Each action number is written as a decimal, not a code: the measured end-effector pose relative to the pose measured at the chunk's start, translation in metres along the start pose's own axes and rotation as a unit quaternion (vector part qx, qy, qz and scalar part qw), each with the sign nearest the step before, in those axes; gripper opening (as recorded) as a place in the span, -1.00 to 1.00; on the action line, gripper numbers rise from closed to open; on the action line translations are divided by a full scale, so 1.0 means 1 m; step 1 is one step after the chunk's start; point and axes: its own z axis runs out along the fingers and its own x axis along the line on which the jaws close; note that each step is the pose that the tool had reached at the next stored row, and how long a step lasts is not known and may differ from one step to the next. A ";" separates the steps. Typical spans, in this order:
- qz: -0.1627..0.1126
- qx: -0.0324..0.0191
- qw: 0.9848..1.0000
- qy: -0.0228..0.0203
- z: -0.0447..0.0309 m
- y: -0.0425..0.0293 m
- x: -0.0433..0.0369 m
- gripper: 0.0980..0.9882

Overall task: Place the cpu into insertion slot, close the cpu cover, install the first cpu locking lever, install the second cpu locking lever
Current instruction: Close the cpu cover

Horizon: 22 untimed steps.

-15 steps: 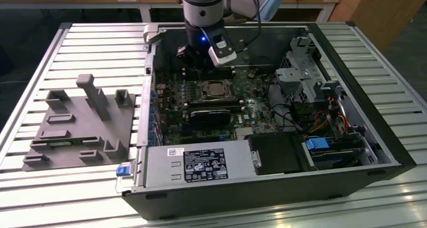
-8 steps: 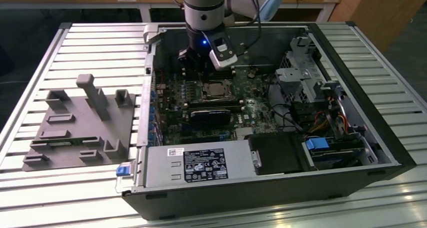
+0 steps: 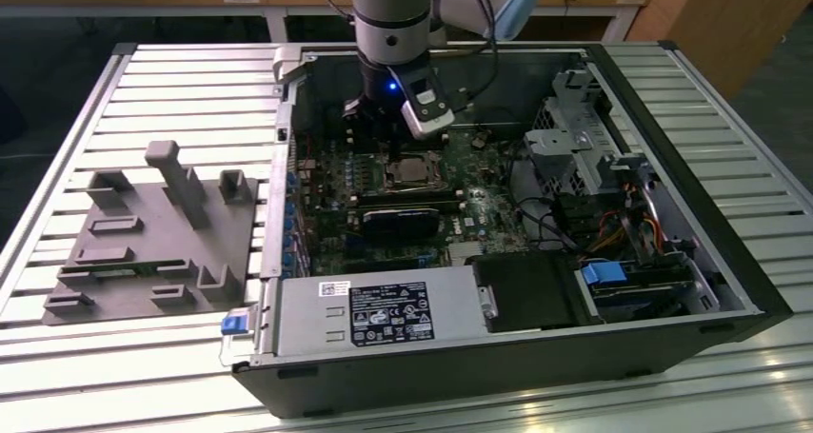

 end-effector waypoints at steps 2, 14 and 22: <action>0.000 0.000 1.000 0.000 0.0029 0.0000 0.0001 -0.98; -0.018 0.000 1.000 0.001 0.0118 0.0008 0.0007 -0.98; -0.008 0.000 1.000 0.000 0.0162 0.0008 0.0013 -0.98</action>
